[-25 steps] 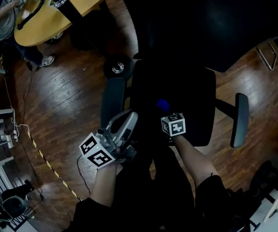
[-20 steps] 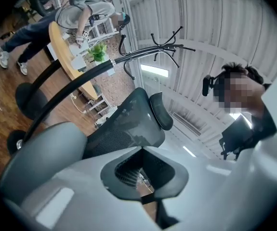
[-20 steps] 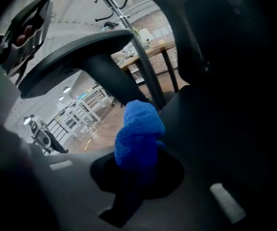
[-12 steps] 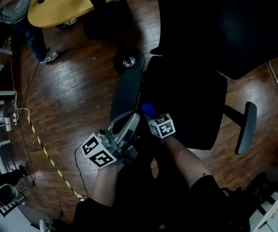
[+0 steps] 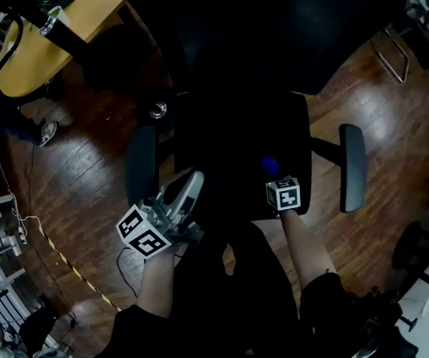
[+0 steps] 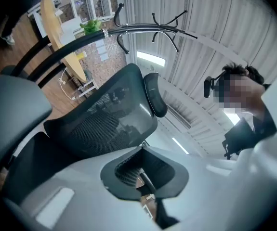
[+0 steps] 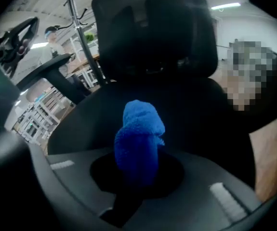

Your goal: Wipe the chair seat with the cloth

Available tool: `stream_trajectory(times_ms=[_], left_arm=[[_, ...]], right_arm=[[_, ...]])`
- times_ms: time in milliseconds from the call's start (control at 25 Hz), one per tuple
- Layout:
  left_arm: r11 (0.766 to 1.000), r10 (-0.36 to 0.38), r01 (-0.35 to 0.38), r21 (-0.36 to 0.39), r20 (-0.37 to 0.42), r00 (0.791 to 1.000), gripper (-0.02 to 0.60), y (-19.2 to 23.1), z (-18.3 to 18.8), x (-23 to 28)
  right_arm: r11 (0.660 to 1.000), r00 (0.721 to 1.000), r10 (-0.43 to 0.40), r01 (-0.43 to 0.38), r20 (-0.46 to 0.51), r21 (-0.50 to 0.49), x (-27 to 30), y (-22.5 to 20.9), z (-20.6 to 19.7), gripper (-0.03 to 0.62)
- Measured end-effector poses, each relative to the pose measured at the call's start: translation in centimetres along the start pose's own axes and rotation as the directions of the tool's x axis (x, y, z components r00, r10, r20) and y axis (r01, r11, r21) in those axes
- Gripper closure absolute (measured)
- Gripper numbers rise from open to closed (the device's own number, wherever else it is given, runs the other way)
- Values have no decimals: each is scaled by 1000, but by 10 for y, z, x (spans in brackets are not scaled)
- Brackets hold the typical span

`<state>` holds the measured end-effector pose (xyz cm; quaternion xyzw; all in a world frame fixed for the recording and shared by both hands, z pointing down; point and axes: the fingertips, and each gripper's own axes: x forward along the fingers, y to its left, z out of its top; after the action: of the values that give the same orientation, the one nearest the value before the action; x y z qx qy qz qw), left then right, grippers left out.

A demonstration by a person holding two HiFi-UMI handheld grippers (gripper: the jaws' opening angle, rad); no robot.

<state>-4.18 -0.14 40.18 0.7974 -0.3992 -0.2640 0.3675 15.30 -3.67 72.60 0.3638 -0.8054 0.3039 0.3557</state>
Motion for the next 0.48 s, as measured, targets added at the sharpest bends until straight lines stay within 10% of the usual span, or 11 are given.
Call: stream_trajectory(times_ms=[200, 480], left_arm=[[997, -71, 70, -13, -74, 995, 589, -9, -18, 39], [995, -102, 100, -17, -115, 988, 589, -19, -30, 57]], right_arm=[[980, 987, -159, 159, -12, 116, -45, -86, -25, 557], [970, 980, -199, 198, -7, 144, -60, -99, -26, 557]])
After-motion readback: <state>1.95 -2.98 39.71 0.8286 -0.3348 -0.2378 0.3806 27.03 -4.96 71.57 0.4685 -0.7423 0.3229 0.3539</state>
